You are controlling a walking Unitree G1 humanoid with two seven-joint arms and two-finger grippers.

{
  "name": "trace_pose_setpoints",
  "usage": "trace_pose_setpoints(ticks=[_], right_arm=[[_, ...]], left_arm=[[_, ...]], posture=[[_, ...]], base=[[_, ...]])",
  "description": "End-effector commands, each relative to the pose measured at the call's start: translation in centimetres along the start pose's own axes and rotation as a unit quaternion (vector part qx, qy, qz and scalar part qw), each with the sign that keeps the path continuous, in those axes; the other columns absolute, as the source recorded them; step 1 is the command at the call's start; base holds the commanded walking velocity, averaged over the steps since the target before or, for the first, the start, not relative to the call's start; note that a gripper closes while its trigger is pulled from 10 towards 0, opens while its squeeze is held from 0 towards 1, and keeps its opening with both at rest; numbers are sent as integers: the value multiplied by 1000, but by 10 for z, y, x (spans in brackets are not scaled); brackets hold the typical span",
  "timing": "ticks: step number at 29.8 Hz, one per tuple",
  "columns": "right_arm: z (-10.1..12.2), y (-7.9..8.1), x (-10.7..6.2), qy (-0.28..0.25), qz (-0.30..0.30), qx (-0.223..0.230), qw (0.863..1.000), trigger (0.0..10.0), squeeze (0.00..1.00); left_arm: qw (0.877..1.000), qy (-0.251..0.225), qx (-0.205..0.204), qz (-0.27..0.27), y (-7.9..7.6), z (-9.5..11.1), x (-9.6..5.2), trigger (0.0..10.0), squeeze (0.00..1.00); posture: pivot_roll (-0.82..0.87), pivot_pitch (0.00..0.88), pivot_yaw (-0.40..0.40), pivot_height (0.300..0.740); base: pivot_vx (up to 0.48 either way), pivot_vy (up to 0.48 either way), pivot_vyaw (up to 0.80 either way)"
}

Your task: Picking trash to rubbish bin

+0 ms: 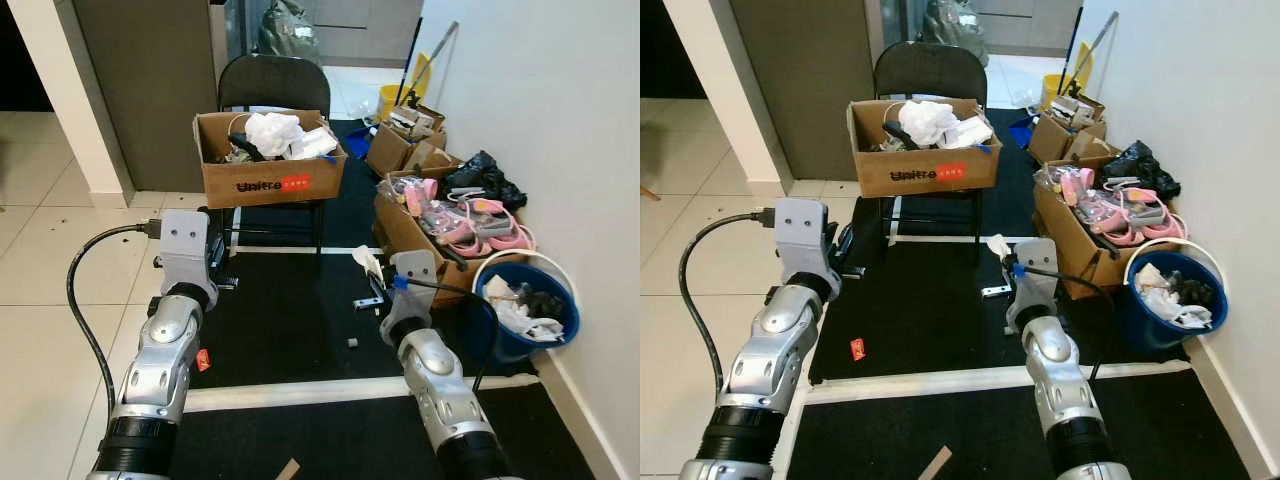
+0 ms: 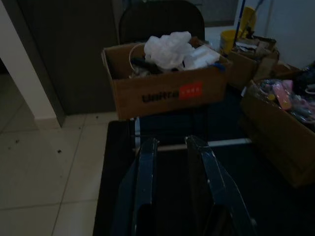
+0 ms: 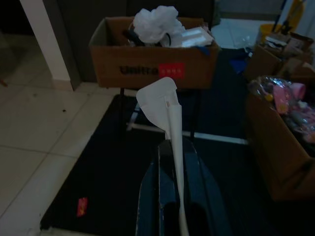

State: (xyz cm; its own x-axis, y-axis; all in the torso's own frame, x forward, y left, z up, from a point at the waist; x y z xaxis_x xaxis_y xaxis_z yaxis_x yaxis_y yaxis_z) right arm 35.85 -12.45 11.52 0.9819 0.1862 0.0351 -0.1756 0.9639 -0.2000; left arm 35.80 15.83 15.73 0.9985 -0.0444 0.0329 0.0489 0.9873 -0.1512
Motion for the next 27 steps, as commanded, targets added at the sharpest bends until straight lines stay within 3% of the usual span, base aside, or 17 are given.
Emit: trace_pose_setpoints(ticks=[1, 27], right_arm=[[-6, -6, -2, 10, -10, 5, 1000, 10000, 0], [-9, -4, -4, 15, -14, 16, 1000, 10000, 0]], left_arm=[[1000, 7, 6, -2, -1, -3, 0, 10000, 0], [1000, 17, 15, -10, -2, -3, 0, 10000, 0]], posture=[[-53, 96, -22, 740], [-64, 108, 0, 740]], base=[[360, 0, 0], [363, 0, 0]])
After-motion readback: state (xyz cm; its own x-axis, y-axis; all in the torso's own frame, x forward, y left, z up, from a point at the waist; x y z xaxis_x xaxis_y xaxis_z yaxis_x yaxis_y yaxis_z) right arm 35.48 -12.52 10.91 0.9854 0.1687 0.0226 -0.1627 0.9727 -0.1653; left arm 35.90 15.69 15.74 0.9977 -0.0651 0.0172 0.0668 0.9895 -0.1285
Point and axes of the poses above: a point about 5 cm out from each wrist's last joint towards the gripper, its own x axis pointing out of the wrist towards the gripper, its own z axis along the axis of the wrist's last joint, y = z × x, the point moved 3 cm from there along x, pointing out of the wrist towards the gripper, and after that the axes turned 12 degrees about -x, right-handed, at the moved point
